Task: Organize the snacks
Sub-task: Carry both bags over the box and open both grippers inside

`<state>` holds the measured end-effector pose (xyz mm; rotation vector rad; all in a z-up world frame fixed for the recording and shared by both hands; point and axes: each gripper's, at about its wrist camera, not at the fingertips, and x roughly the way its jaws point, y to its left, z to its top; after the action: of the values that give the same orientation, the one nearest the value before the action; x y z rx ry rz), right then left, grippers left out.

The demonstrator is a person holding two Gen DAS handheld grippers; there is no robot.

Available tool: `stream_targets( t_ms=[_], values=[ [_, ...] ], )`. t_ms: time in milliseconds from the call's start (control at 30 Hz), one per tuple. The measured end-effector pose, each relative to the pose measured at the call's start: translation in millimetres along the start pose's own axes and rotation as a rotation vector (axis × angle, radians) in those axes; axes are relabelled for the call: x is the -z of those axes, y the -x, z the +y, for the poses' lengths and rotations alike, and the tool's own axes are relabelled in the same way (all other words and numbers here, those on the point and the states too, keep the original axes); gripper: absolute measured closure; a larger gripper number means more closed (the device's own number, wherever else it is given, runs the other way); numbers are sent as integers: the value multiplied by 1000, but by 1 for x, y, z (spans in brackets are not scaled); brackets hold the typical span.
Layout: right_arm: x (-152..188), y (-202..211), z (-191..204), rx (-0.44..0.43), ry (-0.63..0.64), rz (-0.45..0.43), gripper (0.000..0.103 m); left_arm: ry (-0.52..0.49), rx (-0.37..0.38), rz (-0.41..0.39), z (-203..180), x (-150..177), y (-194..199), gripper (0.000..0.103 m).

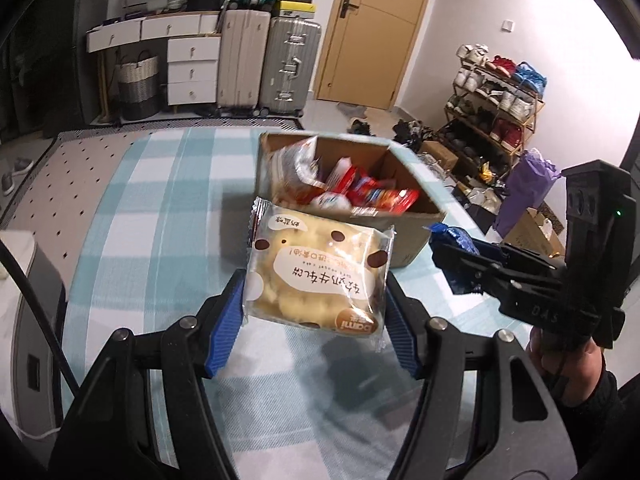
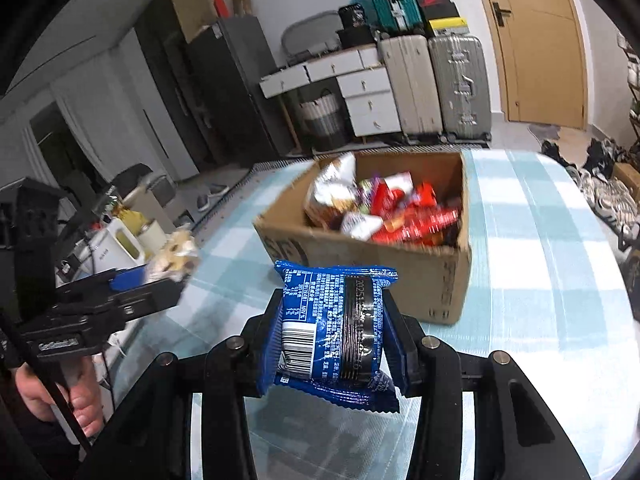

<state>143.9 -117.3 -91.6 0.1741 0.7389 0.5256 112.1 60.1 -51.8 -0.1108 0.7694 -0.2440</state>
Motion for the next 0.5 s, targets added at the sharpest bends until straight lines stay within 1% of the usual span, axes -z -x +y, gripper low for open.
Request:
stream_targets(
  t_ms=[167, 267, 367, 500],
  values=[
    [-23, 17, 5, -30, 7, -20, 59, -24, 32, 2, -11, -30, -3, 41],
    [-42, 26, 5, -51, -2, -42, 59, -47, 27, -15, -18, -48, -4, 41],
    [-61, 35, 6, -69, -7, -60, 59, -46, 52, -9, -23, -66, -8, 41],
    [-84, 40, 8, -66, 14, -80, 59, -52, 37, -22, -35, -90, -19, 41]
  ],
)
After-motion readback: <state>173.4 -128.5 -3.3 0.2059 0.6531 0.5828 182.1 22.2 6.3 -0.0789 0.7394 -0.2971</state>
